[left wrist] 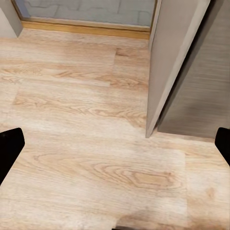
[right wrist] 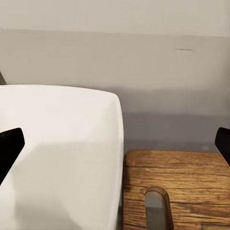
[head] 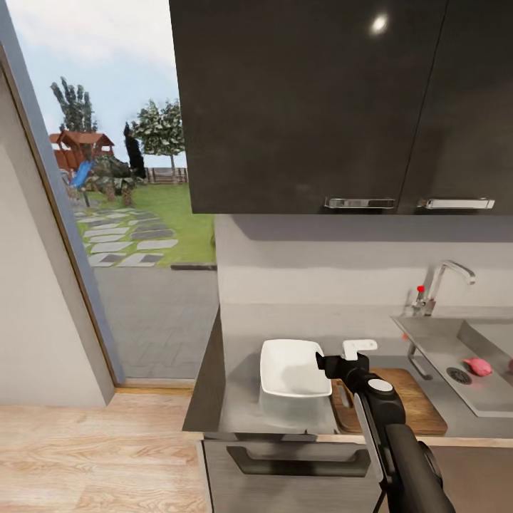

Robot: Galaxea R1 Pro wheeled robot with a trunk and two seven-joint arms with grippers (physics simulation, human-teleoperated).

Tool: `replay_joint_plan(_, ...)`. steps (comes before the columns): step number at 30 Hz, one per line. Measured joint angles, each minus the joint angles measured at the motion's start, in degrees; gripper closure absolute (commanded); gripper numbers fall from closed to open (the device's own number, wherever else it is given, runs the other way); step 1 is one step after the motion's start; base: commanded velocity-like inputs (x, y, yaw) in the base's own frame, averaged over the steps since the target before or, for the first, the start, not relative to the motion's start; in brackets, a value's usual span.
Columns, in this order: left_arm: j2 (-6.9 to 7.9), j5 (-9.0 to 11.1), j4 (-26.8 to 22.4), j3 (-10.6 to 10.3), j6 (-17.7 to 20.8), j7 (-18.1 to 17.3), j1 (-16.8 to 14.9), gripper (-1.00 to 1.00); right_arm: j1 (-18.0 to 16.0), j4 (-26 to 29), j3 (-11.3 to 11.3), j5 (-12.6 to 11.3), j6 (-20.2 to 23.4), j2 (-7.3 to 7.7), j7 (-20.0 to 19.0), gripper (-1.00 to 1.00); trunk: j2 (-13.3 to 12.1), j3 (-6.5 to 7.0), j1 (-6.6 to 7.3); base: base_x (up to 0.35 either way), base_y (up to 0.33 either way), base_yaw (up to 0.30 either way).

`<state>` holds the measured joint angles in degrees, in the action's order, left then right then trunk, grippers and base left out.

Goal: In the kitchen, take the Vidalia onion out of the sink, dice it on the chopping board with the paring knife, put the diced onion into the bowl on the countertop, then place both the paring knife and the chopping board into the sink.

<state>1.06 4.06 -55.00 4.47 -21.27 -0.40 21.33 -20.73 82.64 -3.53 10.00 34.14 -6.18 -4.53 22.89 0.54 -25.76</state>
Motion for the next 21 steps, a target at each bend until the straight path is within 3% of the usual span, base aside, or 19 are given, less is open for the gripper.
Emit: replay_joint_plan(21,-0.01,0.00,0.03,0.00,0.00,0.00,0.02,-1.00,0.02,-0.01,-0.04,-0.11,0.04,0.00,0.00,-1.00,-0.06,-1.22,0.01,0.000,0.000,0.000)
